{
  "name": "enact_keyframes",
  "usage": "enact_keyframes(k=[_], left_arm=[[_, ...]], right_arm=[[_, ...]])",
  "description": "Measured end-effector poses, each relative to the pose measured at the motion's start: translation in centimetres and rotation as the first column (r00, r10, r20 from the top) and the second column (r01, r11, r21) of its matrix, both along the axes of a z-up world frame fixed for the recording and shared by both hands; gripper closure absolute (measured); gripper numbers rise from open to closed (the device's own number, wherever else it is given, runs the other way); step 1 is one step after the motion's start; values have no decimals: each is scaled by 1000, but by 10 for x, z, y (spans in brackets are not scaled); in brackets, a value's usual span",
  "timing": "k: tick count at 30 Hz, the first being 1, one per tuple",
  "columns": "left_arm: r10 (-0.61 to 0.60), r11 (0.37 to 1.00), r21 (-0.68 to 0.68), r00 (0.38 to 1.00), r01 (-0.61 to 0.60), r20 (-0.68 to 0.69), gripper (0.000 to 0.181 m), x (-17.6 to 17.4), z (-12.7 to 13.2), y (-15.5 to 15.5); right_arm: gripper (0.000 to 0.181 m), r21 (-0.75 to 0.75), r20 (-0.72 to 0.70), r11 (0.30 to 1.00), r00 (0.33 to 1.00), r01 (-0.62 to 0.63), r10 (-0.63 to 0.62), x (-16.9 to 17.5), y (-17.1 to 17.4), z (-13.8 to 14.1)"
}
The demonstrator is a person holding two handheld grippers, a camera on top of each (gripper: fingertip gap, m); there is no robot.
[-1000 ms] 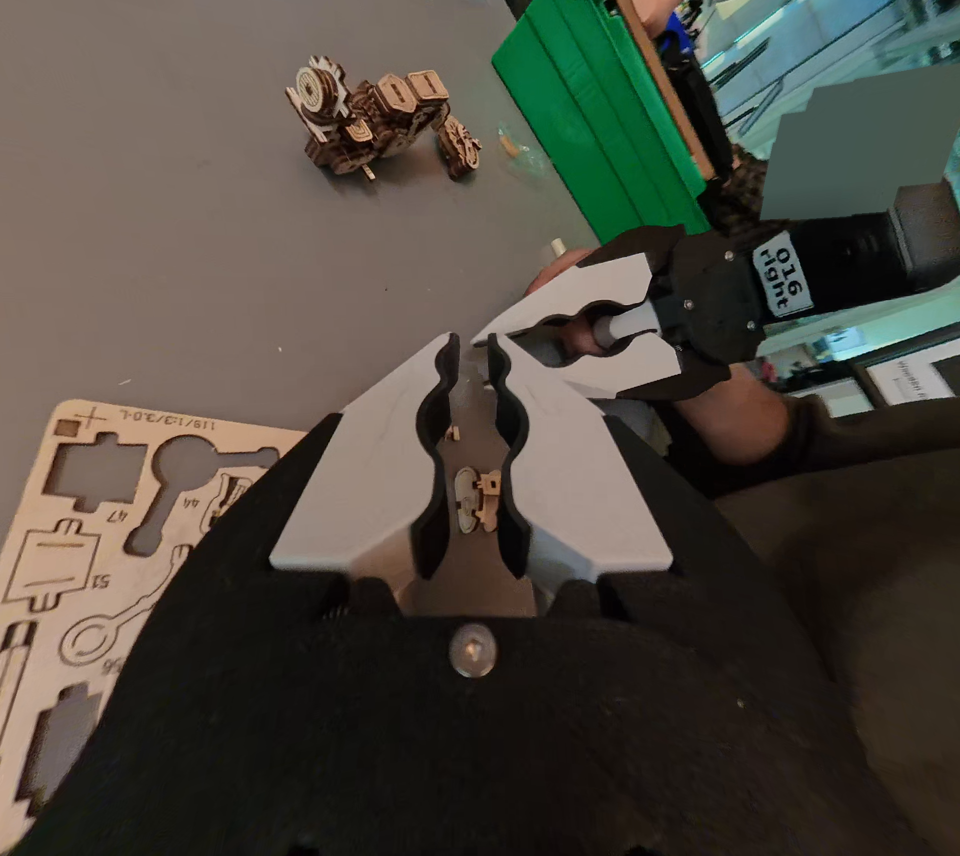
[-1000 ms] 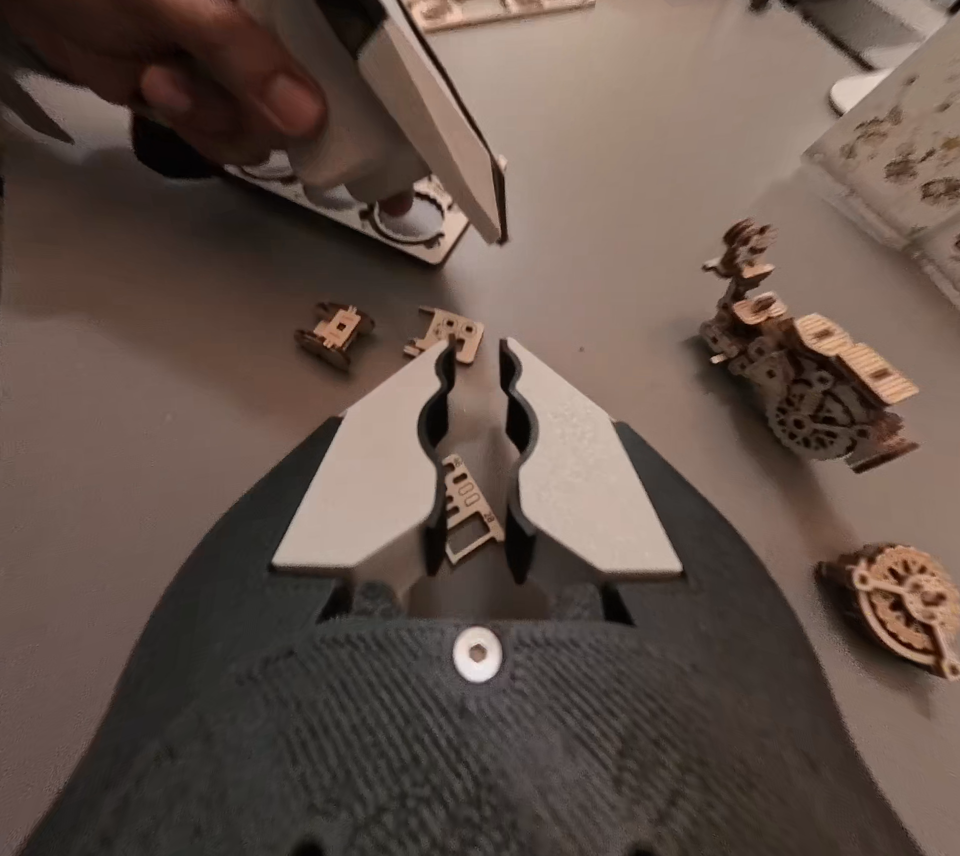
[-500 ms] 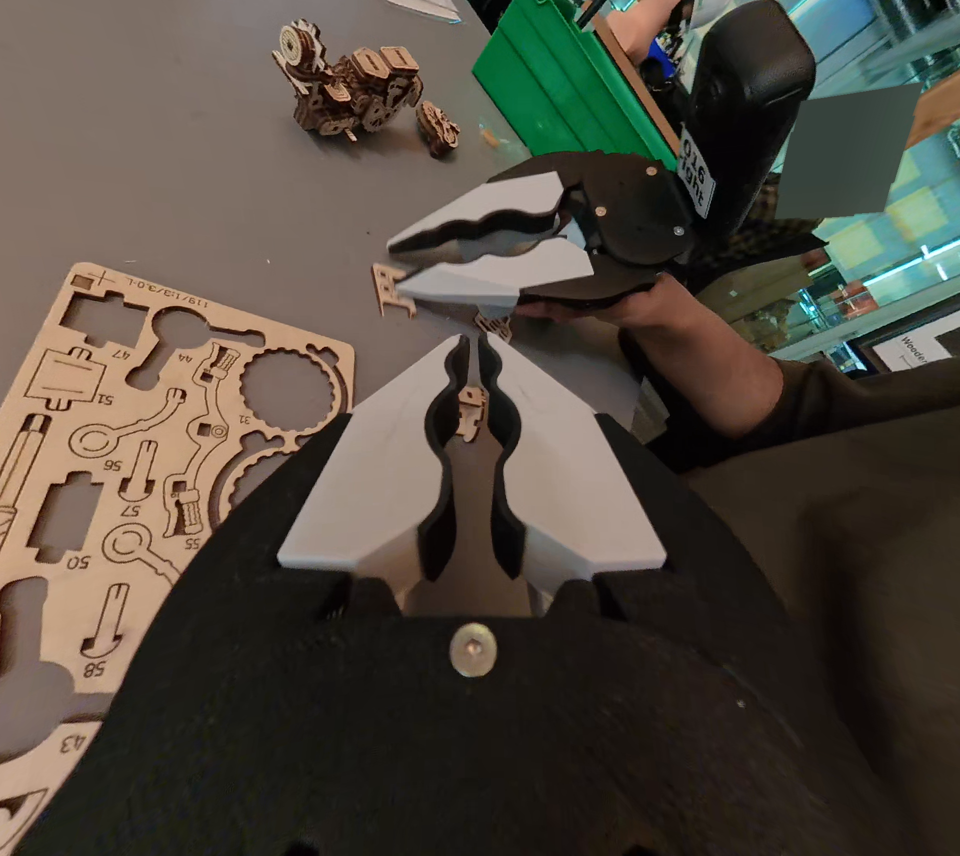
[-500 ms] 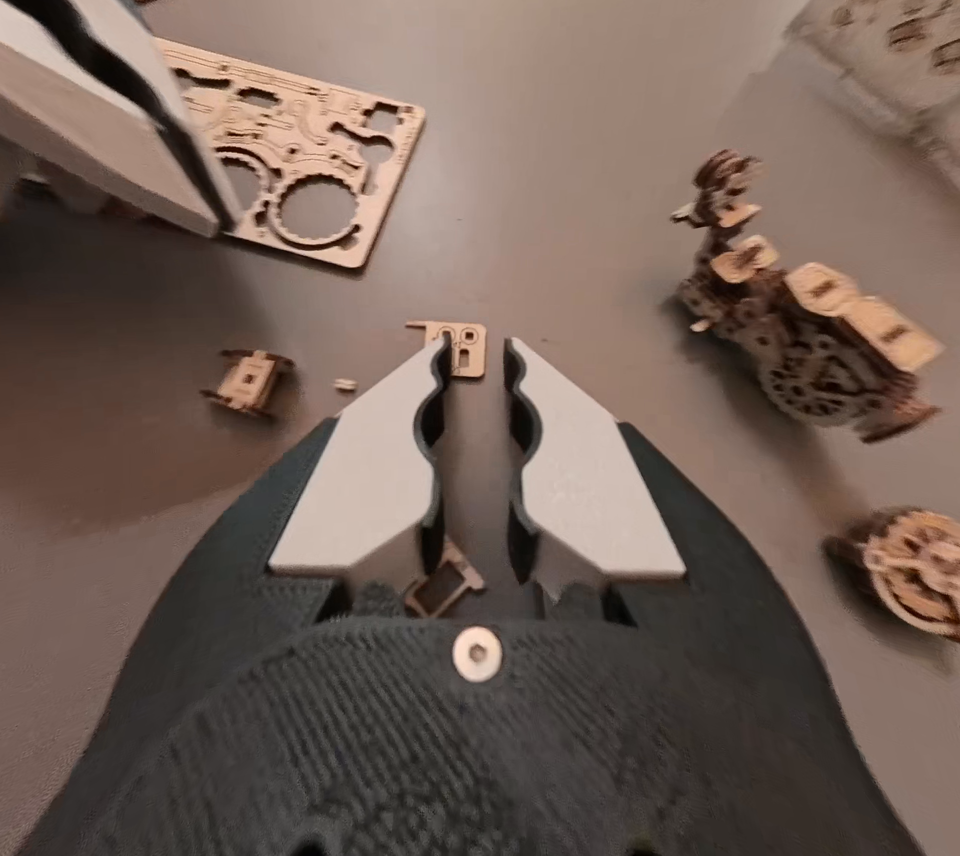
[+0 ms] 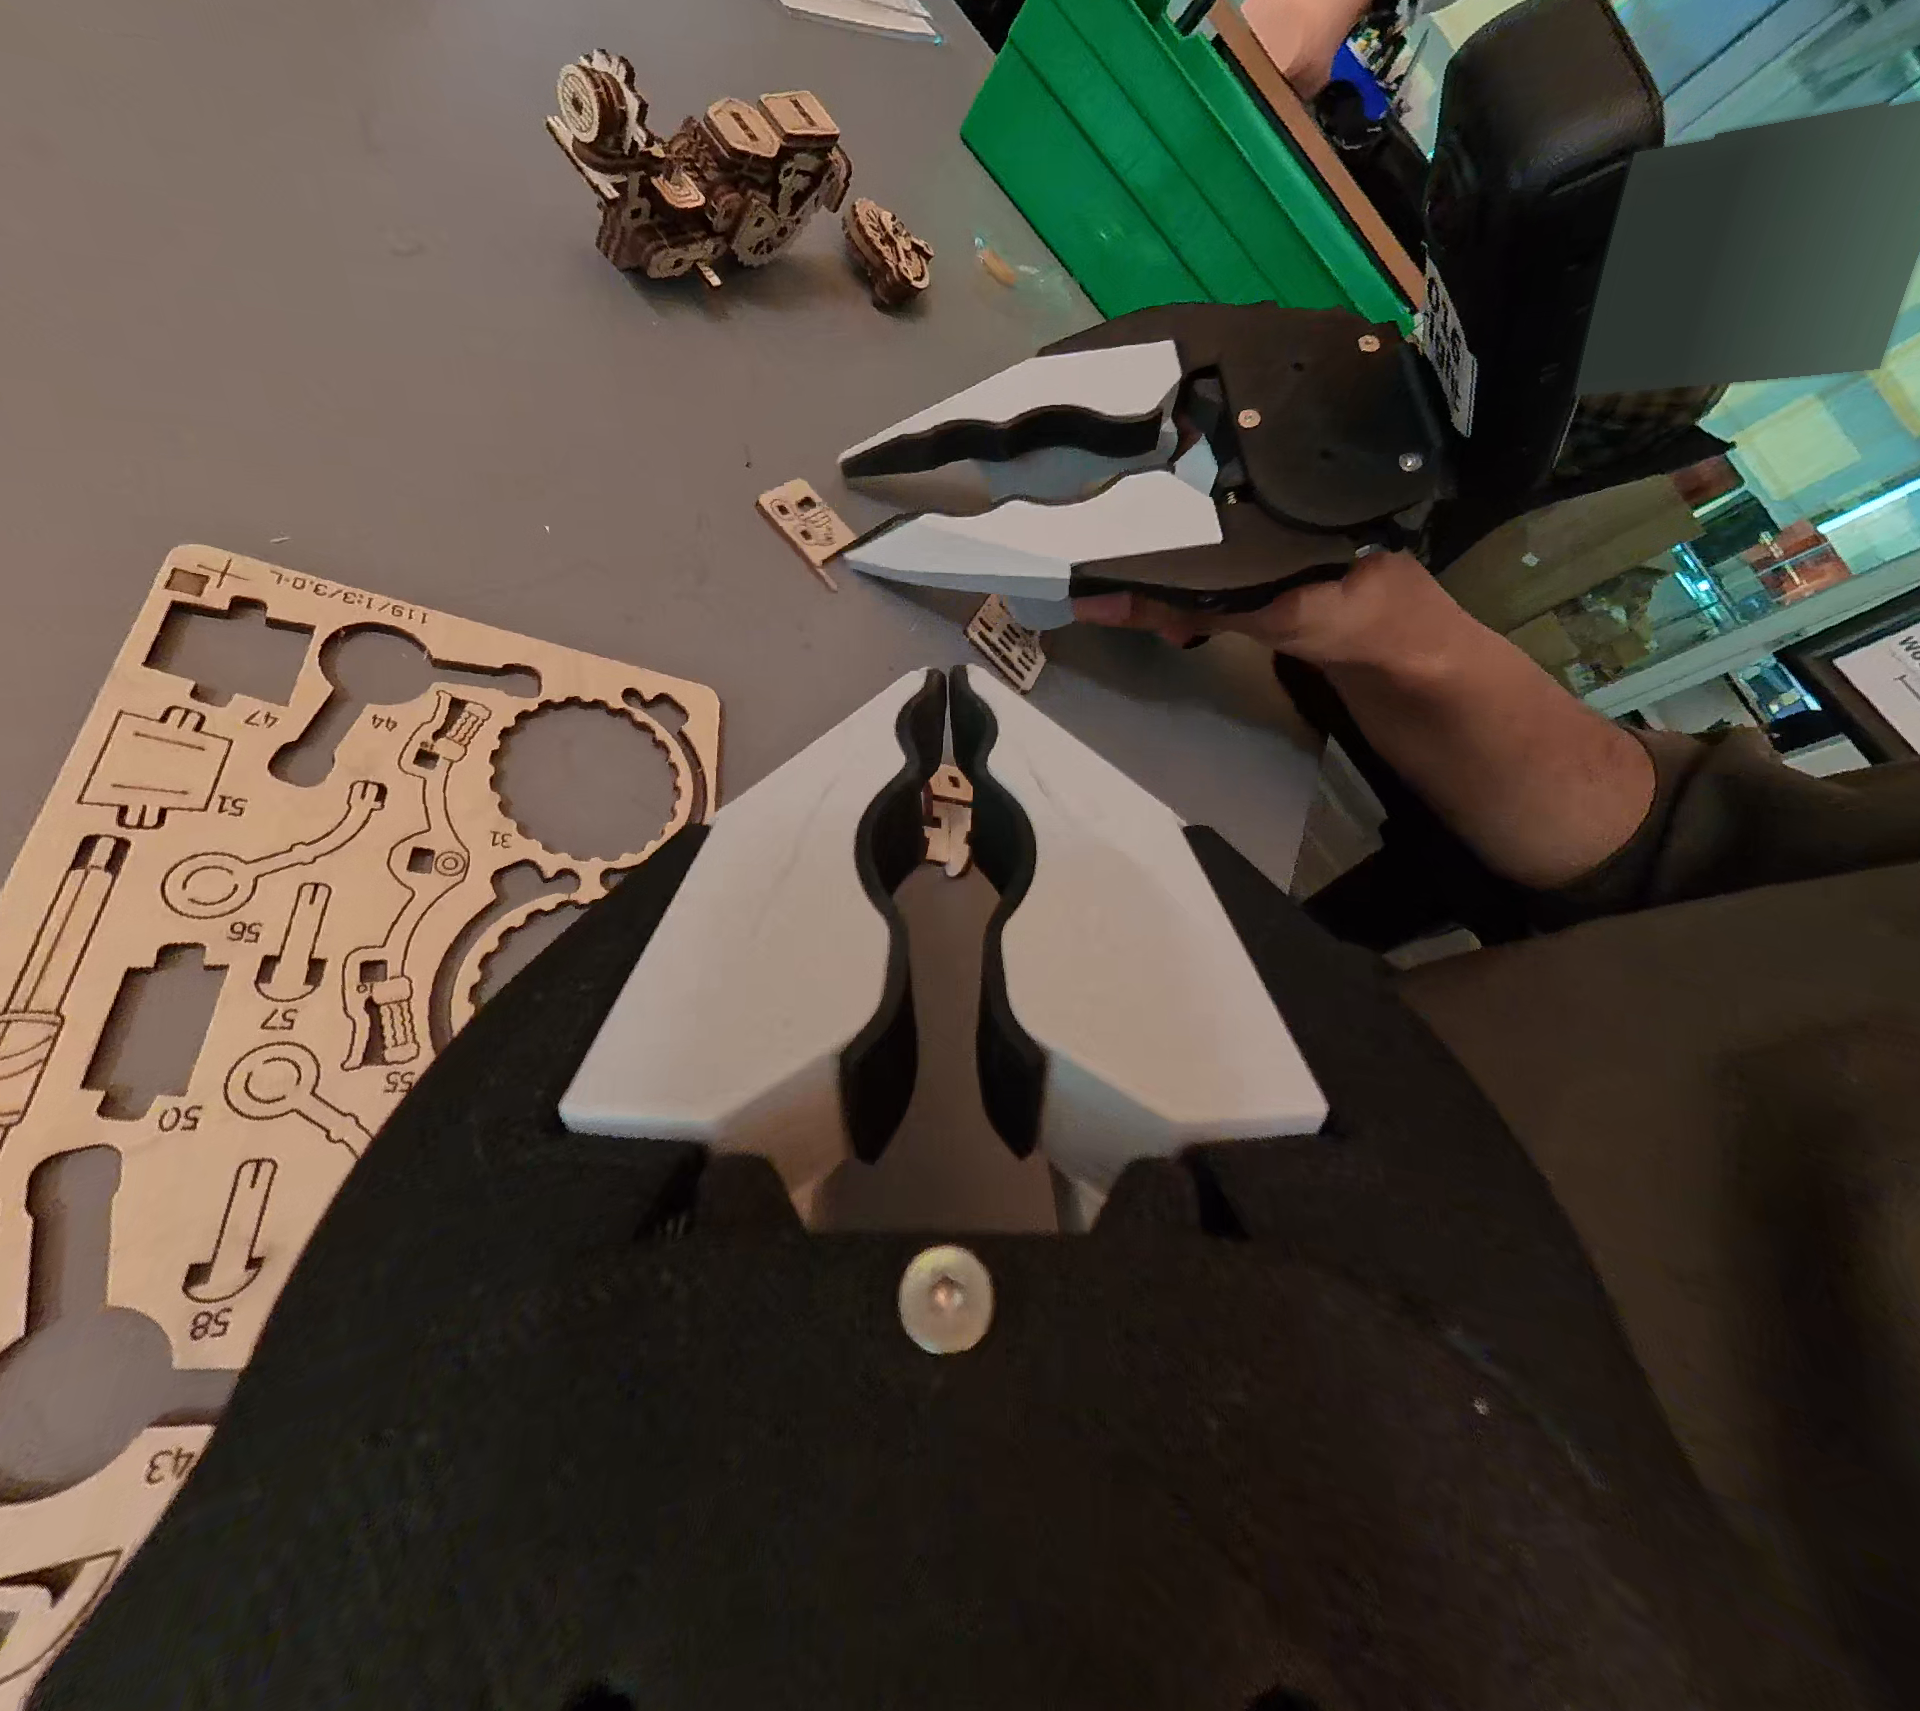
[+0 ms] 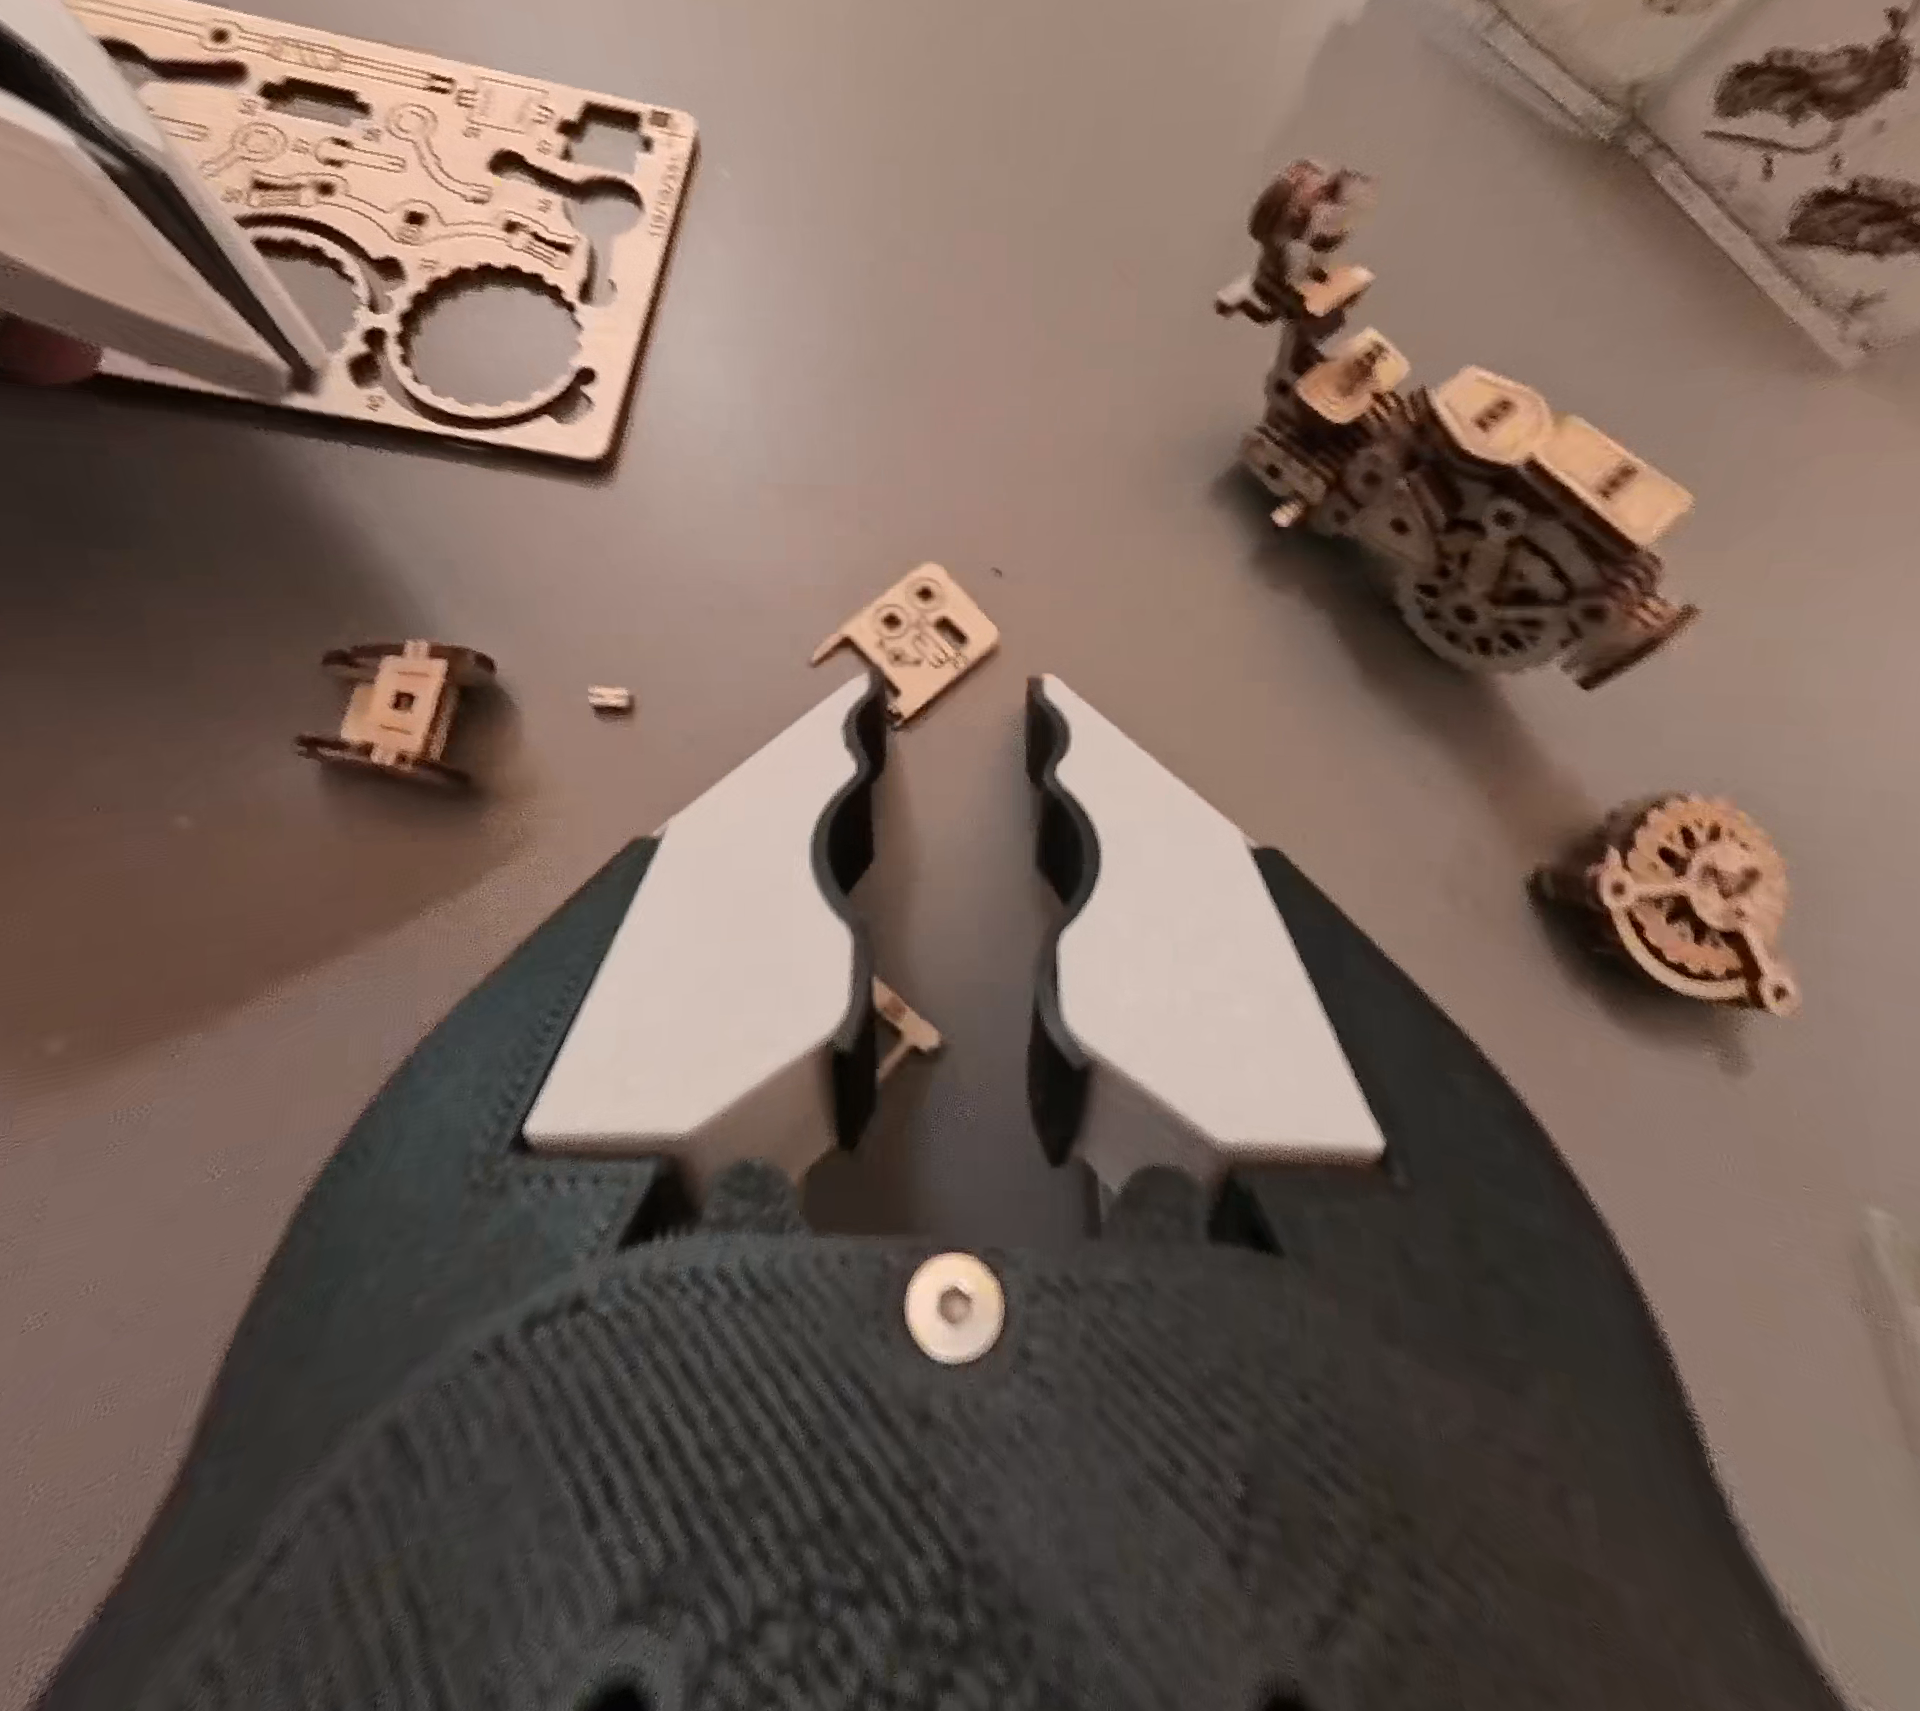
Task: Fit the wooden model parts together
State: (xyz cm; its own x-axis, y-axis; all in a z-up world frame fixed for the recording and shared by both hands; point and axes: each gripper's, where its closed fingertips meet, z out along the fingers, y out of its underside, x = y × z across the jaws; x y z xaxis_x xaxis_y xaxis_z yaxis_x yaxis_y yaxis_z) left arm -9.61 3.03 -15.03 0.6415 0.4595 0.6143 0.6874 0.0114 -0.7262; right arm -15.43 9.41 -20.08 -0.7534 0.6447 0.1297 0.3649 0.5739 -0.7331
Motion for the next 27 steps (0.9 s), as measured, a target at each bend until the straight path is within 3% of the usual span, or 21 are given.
enact_keyframes(k=[5, 10, 13, 17, 27], left_arm=[[-1, 1000, 10, 1000, 1, 31, 181, -2, -3, -2], [-11, 1000, -3, 999, 11, 32, 181, -2, -6, -1], [-8, 1000, 1, 999, 8, 35, 181, -3, -6, -1], [-12, 1000, 6, 999, 12, 39, 181, -3, -5, -2], [-46, 997, -54, 999, 47, 5, 180, 3, -10, 5]], right_arm=[[158, -28, 5, 997, 998, 68, -68, -8, 26, 1], [152, -100, 33, 995, 999, -9, 12, 4, 5, 5], [150, -37, 0, 999, 1000, -30, 30, 4, 5, 0], [166, -56, 18, 998, 999, -43, 44, 3, 4, 0], [169, -13, -27, 992, 992, -123, 123, 5, 5, 0]])
